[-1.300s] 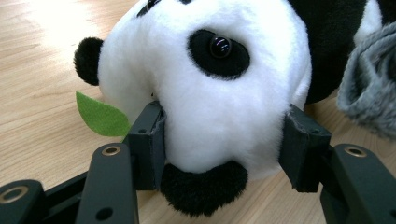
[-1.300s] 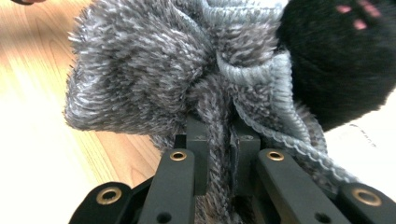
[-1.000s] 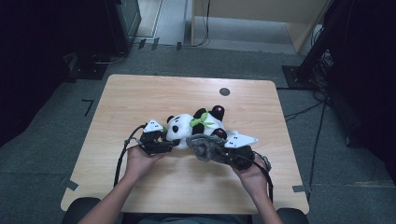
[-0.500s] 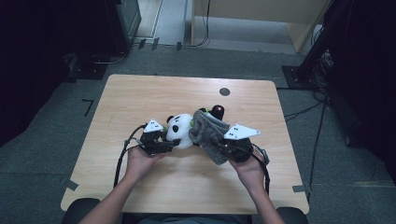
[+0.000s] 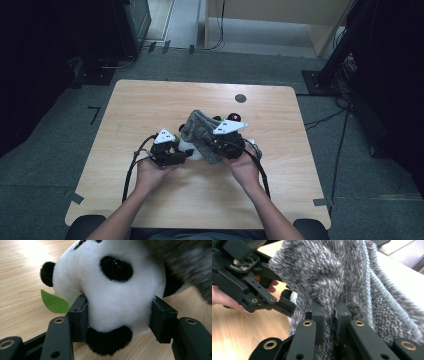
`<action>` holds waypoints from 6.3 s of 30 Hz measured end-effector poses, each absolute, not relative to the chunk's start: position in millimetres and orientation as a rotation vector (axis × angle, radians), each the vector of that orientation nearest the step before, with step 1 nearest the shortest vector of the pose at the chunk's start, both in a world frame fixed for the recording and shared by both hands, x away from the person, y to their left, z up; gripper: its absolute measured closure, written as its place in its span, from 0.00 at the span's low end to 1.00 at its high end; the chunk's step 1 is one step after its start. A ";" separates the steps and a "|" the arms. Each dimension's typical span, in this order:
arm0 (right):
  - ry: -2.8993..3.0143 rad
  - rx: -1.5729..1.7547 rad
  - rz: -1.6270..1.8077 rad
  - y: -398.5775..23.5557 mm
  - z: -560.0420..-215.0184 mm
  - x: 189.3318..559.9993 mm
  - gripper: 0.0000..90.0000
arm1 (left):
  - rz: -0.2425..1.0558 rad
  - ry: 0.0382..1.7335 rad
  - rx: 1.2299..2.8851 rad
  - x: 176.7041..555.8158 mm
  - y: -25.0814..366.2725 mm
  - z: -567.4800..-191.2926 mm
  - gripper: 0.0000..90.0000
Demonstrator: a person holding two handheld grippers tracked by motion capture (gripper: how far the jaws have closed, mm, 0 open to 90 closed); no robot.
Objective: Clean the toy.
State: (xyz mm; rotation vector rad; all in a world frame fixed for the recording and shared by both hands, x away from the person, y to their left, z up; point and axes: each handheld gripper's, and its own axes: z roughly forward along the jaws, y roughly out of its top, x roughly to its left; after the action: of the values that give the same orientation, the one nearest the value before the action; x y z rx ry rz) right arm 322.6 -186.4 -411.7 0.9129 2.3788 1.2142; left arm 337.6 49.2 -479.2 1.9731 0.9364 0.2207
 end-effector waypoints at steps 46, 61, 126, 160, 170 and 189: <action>2.538 0.920 1.018 -202.0 -484.9 289.0 0.92 | 0.168 0.931 1.987 345.9 53.4 -476.4 0.47; 2.490 0.985 1.013 -244.7 -463.9 280.5 0.91 | 0.207 0.916 2.002 343.8 49.9 -476.0 0.49; 2.105 1.363 1.085 -366.7 -443.6 340.5 0.92 | 0.240 0.918 1.984 339.1 48.1 -478.8 0.48; 2.102 1.597 1.027 -383.5 -500.4 400.8 0.71 | 0.239 0.927 1.961 338.0 48.8 -481.3 0.45; 2.082 1.592 1.116 -382.9 -486.0 390.3 0.46 | 0.239 0.927 1.961 338.1 48.6 -481.0 0.42; 2.070 1.422 1.231 -360.0 -448.0 352.5 0.36 | 0.222 0.922 1.952 339.5 49.2 -480.6 0.31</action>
State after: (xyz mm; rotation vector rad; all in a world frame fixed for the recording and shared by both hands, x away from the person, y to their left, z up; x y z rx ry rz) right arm 352.5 -360.0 -448.0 1.4215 2.0697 1.2309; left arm 339.5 49.2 -480.6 1.9520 0.9215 0.2219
